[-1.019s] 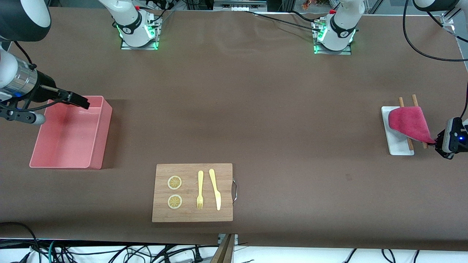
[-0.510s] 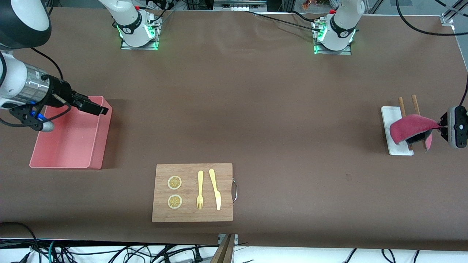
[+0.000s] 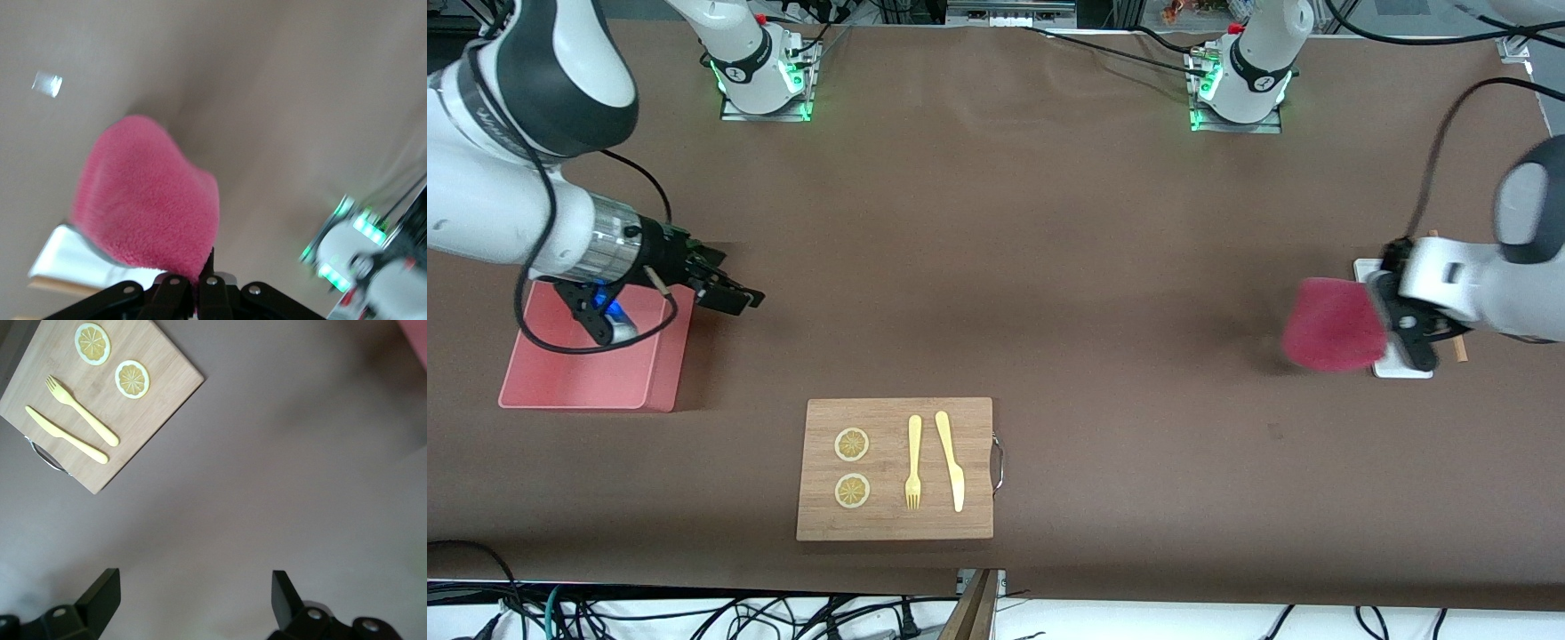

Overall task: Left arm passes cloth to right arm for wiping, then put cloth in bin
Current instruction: 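Lift the cloth with the left gripper while the right gripper approaches, then grasp the pink cloth with the right gripper beside the left gripper, then release the cloth from the left gripper and withdraw it toward the rack, then wipe the table beside the wooden board with the cloth in the right gripper, then carry the pink cloth with the right gripper over the pink bin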

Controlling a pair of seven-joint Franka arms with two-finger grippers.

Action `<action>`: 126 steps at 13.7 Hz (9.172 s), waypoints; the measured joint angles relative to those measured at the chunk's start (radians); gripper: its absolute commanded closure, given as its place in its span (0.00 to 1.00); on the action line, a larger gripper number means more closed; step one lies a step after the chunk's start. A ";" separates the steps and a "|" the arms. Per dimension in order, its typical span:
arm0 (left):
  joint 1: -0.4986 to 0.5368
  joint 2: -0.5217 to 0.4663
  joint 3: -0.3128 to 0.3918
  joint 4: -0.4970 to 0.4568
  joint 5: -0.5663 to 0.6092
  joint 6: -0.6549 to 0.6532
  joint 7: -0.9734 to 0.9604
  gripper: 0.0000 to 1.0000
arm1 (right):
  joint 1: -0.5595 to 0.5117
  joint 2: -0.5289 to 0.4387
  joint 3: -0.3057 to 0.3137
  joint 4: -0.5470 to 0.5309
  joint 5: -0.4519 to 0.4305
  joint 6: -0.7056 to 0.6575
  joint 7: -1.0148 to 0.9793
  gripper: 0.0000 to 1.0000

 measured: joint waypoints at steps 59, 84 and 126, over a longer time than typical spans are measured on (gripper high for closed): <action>-0.612 0.103 0.017 0.028 -0.741 1.047 -1.928 0.00 | 0.163 0.323 0.110 -0.016 0.259 0.570 0.444 1.00; -0.162 -0.057 0.039 0.009 -0.052 0.153 -0.851 0.00 | 0.168 0.325 0.034 -0.180 -0.141 0.133 0.065 1.00; -0.037 -0.447 0.065 -0.414 -0.040 0.293 -0.644 0.00 | 0.194 0.365 0.037 -0.134 -0.147 0.355 0.130 1.00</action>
